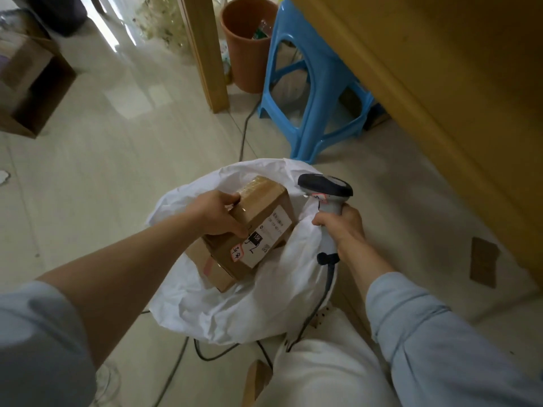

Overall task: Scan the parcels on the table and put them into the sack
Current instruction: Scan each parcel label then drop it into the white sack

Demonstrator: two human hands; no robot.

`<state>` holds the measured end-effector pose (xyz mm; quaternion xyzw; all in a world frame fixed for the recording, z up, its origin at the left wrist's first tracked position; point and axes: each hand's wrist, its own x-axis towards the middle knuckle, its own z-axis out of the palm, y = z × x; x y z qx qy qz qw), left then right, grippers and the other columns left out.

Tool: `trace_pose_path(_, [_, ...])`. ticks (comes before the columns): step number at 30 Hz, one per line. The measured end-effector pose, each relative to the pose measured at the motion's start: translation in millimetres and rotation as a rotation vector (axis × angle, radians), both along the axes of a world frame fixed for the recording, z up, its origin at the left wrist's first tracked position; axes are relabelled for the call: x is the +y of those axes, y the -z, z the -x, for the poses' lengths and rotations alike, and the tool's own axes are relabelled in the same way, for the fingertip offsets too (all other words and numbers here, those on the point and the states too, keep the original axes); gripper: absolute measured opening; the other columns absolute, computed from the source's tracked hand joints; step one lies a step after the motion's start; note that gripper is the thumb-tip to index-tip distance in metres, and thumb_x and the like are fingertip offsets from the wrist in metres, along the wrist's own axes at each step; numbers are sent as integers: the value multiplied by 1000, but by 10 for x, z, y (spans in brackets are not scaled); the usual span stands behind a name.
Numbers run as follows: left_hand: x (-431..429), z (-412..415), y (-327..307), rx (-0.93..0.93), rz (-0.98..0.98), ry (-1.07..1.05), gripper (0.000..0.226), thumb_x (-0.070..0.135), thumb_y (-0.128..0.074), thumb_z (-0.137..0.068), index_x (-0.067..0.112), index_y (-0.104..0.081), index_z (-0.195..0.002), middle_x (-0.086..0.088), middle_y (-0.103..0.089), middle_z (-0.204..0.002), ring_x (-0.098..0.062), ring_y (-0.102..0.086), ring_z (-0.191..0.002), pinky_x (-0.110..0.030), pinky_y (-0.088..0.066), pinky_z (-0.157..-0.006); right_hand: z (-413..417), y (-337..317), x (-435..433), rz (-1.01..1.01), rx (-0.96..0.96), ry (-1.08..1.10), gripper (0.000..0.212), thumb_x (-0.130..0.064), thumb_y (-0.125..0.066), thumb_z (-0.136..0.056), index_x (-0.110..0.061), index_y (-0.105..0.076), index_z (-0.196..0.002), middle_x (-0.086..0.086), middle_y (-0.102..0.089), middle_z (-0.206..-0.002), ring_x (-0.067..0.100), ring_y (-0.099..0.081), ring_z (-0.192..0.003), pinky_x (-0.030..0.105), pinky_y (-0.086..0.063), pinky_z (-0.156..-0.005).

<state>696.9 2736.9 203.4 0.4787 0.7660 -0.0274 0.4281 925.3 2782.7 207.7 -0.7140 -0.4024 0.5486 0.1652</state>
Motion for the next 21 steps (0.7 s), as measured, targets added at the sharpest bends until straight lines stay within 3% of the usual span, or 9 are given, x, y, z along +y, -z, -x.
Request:
trace_pose_path(2, [47,-131,6,51,-15,72,90,39,-82,-69,33,-37,-146,0,-58,-123,-18,-54,-102,-29,-47,-85,19,-173,-20,-60,-13,-22,36,-4,-66,-79,-11,-54,-112,4,-55,-103,21,-52,-90,31,-41,-78])
trace_pose_path(4, [111,-283,-16,115,-38,154,88,42,-80,-70,32,-36,-146,-2,-54,-121,-20,-53,-105,-32,-49,-88,40,-359,-32,-114,0,-37,39,-3,-65,-80,-11,-53,-115,2,-54,-99,18,-52,-87,29,-40,-78])
trace_pose_path(7, [164,-505,-58,187,-89,271,79,48,-76,-73,30,-40,-141,-4,-47,-118,-20,-49,-102,-29,-44,-82,30,-652,-43,-169,44,-51,28,-1,-64,-81,-15,-49,-100,-9,-50,-79,4,-48,-68,19,-41,-61])
trace_pose_path(10, [144,-724,-56,150,-112,276,78,48,-76,-74,27,-39,-139,-8,-42,-124,-25,-50,-107,-35,-49,-91,3,-861,-73,-181,81,-57,24,-2,-63,-81,-16,-49,-95,-11,-49,-77,3,-47,-67,13,-36,-53])
trace_pose_path(13, [108,-915,-80,87,-108,271,76,46,-65,-85,23,-28,-147,-11,-34,-138,-28,-45,-120,-38,-42,-104,-14,-938,-158,-180,61,-74,24,-3,-63,-81,-16,-50,-97,-9,-50,-79,4,-48,-70,20,-38,-59])
trace_pose_path(17, [-10,-934,-198,-94,-120,190,43,27,-55,-96,23,-43,-137,-6,-45,-134,-22,-46,-113,-34,-37,-101,-43,-965,-286,-94,-10,-121,21,-5,-62,-83,-13,-50,-98,-5,-51,-79,16,-52,-79,29,-40,-77])
trace_pose_path(21, [-228,-828,-315,-101,-122,109,46,31,-62,-92,26,-47,-135,-3,-49,-130,-21,-48,-116,-35,-38,-105,-82,-1062,-448,-32,-18,-92,26,-3,-63,-83,-12,-50,-104,5,-54,-96,24,-51,-93,31,-42,-81])
